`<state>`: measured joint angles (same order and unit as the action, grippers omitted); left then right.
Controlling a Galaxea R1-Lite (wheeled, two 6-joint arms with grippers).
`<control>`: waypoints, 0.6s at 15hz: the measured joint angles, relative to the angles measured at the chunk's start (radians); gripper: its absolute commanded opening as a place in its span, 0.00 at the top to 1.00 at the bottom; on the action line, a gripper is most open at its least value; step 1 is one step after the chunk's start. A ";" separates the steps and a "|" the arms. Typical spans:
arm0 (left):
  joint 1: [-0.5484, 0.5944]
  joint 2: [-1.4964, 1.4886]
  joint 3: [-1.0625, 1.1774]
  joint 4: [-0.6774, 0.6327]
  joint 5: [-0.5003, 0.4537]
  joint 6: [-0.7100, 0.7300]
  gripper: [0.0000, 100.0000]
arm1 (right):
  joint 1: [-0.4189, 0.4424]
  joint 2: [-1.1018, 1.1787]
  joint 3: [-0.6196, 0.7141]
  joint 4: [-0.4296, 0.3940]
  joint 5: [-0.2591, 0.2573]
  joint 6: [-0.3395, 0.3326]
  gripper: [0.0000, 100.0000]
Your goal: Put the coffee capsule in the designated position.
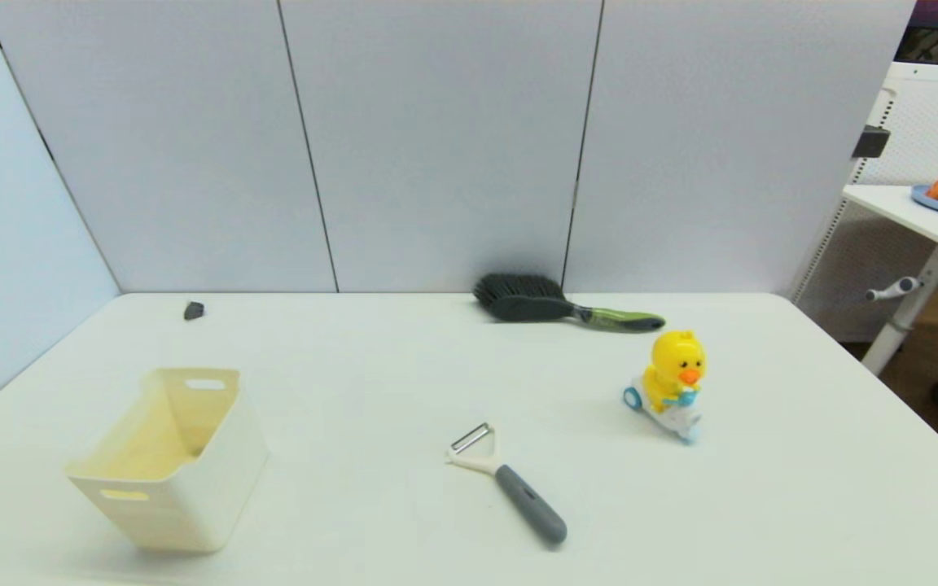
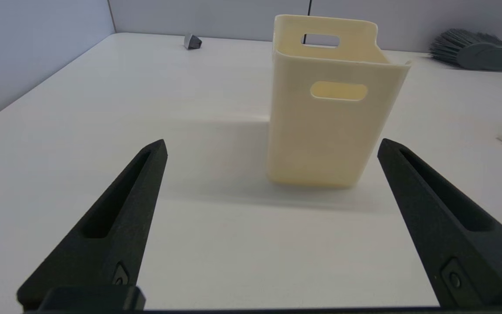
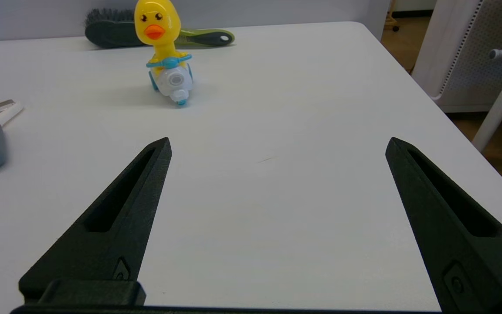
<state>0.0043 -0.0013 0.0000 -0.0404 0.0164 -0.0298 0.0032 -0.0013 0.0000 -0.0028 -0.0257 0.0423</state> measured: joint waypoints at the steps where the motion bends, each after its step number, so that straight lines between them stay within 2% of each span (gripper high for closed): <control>1: 0.000 0.000 0.000 0.000 0.000 -0.001 0.00 | 0.000 0.000 0.000 0.000 0.000 0.000 0.00; 9: 0.000 0.000 0.000 0.000 0.000 -0.001 0.00 | 0.000 0.000 0.000 0.000 0.000 0.000 0.00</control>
<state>0.0043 -0.0013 0.0000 -0.0404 0.0164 -0.0313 0.0032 -0.0013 0.0000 -0.0028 -0.0260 0.0423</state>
